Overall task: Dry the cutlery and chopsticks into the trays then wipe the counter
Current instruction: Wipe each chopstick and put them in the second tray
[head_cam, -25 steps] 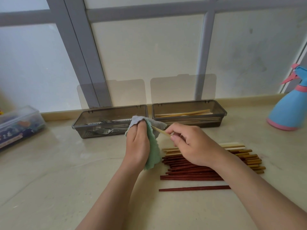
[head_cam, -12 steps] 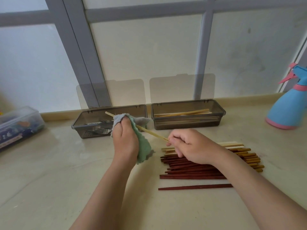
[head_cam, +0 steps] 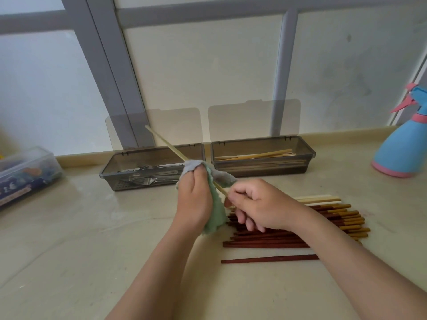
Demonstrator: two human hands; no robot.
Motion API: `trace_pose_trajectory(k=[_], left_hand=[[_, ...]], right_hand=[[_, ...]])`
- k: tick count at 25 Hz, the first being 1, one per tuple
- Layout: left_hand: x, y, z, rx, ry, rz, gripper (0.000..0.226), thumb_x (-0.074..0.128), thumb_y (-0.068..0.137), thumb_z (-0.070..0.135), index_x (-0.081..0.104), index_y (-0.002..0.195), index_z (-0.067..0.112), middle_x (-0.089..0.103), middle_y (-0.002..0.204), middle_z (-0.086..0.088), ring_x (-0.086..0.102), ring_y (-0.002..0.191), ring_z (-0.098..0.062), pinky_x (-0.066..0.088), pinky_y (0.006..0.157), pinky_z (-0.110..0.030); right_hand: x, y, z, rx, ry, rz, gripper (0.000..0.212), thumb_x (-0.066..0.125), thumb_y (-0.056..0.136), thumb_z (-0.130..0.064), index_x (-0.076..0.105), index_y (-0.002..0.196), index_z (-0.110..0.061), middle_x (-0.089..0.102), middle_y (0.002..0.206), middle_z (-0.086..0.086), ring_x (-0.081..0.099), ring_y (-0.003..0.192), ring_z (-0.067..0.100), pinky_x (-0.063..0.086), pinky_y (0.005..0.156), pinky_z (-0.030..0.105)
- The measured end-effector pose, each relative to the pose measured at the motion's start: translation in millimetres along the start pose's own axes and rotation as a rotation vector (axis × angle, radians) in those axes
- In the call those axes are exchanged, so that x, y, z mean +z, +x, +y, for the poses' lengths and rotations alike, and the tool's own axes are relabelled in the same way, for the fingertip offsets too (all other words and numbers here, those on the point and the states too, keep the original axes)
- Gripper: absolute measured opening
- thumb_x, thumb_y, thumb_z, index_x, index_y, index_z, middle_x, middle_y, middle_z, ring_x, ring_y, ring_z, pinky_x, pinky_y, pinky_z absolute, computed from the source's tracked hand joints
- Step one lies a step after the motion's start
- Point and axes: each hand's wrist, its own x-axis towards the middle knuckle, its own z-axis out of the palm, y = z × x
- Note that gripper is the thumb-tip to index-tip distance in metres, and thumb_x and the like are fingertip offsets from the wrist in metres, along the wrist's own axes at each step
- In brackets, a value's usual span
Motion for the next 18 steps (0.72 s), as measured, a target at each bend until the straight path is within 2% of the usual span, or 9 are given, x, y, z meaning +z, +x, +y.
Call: trace_pose_trajectory(k=[2,3,6,8,10,12,14,15,18], left_hand=[[-4,3,5,-0.048,-0.067,0.082,0.043,0.033,0.107,0.022,0.062,0.076,0.018,0.062,0.07,0.008,0.053,0.065,-0.009,0.043,0.066,-0.032],[-4,0,8,-0.034,-0.066,0.066,0.045,0.033,0.107,0.02,0.061,0.072,0.02,0.06,0.064,0.014,0.051,0.061,-0.003,0.041,0.064,-0.029],[3,-9,7,0.096,0.097,-0.128,0.044,0.032,0.107,0.013,0.055,0.069,0.011,0.054,0.064,0.008,0.049,0.059,-0.003,0.04,0.06,-0.023],[6,-10,3,0.099,0.154,-0.235,0.043,0.034,0.107,0.016,0.044,0.065,0.009,0.046,0.061,-0.002,0.046,0.058,-0.011,0.04,0.057,-0.033],[4,-8,4,0.079,0.132,-0.264,0.043,0.036,0.105,0.019,0.042,0.067,0.002,0.045,0.062,-0.008,0.046,0.06,-0.016,0.04,0.059,-0.041],[-2,-10,11,0.062,0.129,-0.324,0.042,0.039,0.105,0.016,0.043,0.065,0.003,0.048,0.057,-0.003,0.046,0.057,-0.009,0.04,0.059,-0.035],[-4,-16,21,-0.021,0.144,-0.467,0.039,0.04,0.104,0.011,0.043,0.065,0.007,0.051,0.047,0.008,0.048,0.047,-0.001,0.04,0.056,-0.021],[-4,-18,23,-0.046,0.172,-0.551,0.039,0.041,0.103,0.012,0.045,0.065,0.01,0.051,0.047,0.009,0.047,0.047,-0.001,0.04,0.057,-0.02],[-2,-18,16,-0.049,0.277,-0.706,0.041,0.045,0.102,0.024,0.045,0.061,0.019,0.044,0.058,0.009,0.04,0.057,-0.011,0.036,0.063,-0.033]], right_hand=[[-2,-3,-1,0.032,0.017,-0.041,0.026,0.045,0.106,-0.019,0.065,0.092,-0.01,0.064,0.066,0.003,0.059,0.051,0.013,0.045,0.044,0.03],[-1,-3,-1,0.032,-0.012,-0.033,0.028,0.045,0.106,-0.019,0.066,0.091,-0.009,0.063,0.065,0.002,0.059,0.05,0.013,0.046,0.044,0.03],[8,1,-3,0.024,-0.04,0.005,0.029,0.045,0.107,-0.022,0.065,0.092,-0.007,0.061,0.062,0.0,0.058,0.049,0.012,0.046,0.042,0.028],[9,1,-2,0.041,0.016,0.014,0.027,0.046,0.106,-0.024,0.064,0.091,-0.011,0.06,0.061,0.001,0.058,0.048,0.012,0.044,0.04,0.027],[3,0,-2,0.038,0.05,0.024,0.028,0.051,0.105,-0.026,0.064,0.083,-0.013,0.061,0.059,0.001,0.056,0.045,0.013,0.04,0.038,0.025],[-7,3,1,0.016,0.121,0.12,0.03,0.055,0.103,-0.025,0.064,0.079,-0.01,0.062,0.057,0.001,0.053,0.043,0.015,0.034,0.035,0.023],[-13,7,5,0.017,0.337,0.26,0.025,0.057,0.102,-0.021,0.066,0.084,-0.006,0.062,0.063,0.003,0.051,0.045,0.016,0.029,0.035,0.022],[-13,9,7,0.023,0.442,0.297,0.022,0.058,0.101,-0.02,0.067,0.086,-0.006,0.063,0.069,0.003,0.05,0.046,0.015,0.028,0.035,0.021],[-10,13,11,0.079,0.577,0.308,0.023,0.06,0.1,-0.017,0.067,0.082,-0.006,0.064,0.08,0.007,0.046,0.048,0.012,0.024,0.036,0.02]])
